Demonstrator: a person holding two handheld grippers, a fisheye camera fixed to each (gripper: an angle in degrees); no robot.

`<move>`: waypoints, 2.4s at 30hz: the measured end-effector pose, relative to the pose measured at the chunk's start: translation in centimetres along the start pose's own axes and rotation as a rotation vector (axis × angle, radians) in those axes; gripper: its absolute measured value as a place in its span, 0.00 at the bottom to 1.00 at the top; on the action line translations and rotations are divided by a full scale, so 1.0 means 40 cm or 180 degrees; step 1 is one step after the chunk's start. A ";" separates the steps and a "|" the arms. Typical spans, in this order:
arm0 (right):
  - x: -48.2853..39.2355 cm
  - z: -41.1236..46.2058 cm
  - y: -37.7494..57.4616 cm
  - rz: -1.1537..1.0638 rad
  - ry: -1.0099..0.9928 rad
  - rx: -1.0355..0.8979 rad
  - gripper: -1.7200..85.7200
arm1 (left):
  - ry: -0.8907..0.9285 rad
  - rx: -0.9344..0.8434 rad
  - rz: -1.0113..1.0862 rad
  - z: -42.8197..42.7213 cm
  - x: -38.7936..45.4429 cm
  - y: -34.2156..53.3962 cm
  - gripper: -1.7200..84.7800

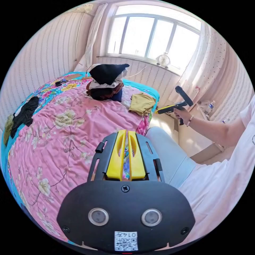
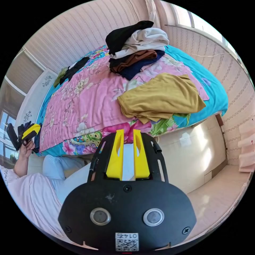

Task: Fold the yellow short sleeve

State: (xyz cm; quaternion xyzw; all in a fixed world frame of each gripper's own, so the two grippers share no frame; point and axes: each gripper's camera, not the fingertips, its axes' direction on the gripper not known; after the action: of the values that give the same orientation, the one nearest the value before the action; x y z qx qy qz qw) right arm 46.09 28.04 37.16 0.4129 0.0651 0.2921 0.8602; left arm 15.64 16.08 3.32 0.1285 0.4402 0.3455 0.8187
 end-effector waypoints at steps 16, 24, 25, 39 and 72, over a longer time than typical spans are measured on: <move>0.381 0.119 0.118 0.1206 -0.0324 0.0990 0.05 | 0.0347 -0.0708 0.0267 0.721 0.100 -0.171 0.05; 0.609 0.094 0.392 0.1742 -0.0641 0.1339 0.04 | 0.0507 -0.0967 -0.0284 1.104 0.057 -0.265 0.12; 0.617 0.093 0.403 0.1731 -0.0648 0.1341 0.04 | 0.0574 -0.0981 -0.0424 1.129 0.042 -0.267 0.13; 0.621 -0.063 0.394 0.0477 -0.1258 0.1805 0.03 | 0.0656 -0.0192 -0.0389 0.874 -0.093 -0.206 0.01; 0.310 0.448 0.166 0.0333 -0.1962 0.0040 0.03 | -0.1073 -0.0773 -0.1657 0.332 -0.642 0.671 0.08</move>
State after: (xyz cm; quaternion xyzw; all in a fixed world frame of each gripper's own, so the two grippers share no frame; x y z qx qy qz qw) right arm 59.63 26.12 55.39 0.4900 -0.2183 0.1965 0.8207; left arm 4.63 19.45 41.06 -0.0314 0.2722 0.1485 0.9502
